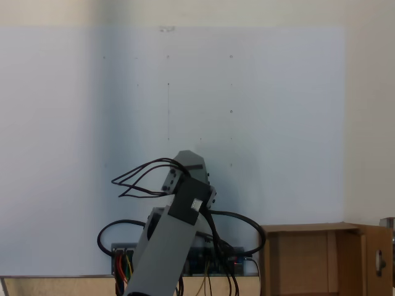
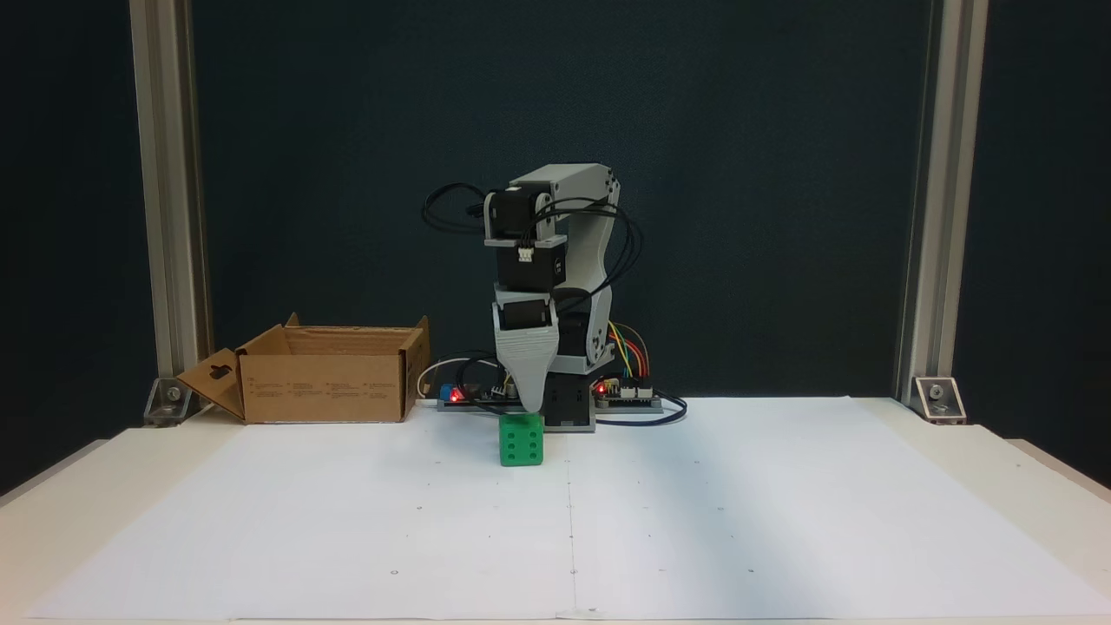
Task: Grasp a green dice and put it in the bin.
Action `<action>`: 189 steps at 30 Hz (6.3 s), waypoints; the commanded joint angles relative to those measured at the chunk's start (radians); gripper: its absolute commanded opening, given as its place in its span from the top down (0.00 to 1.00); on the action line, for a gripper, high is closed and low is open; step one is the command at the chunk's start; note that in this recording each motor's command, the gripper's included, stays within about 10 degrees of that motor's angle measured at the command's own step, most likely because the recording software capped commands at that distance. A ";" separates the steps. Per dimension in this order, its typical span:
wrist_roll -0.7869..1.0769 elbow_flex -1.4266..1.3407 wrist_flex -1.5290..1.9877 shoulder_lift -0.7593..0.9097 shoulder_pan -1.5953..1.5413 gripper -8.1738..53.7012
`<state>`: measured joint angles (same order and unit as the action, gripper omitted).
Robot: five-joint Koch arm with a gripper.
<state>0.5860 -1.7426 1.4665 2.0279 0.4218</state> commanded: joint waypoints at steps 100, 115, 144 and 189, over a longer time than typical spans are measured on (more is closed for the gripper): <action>-0.278 -0.265 -0.566 -0.104 0.043 0.20; -0.206 -0.268 -0.586 -0.126 0.075 0.20; -0.249 0.095 -0.207 -0.109 0.064 0.68; -0.158 0.986 -0.054 -0.350 1.039 0.68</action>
<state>0.3559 -0.8314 1.4818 1.6935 1.4343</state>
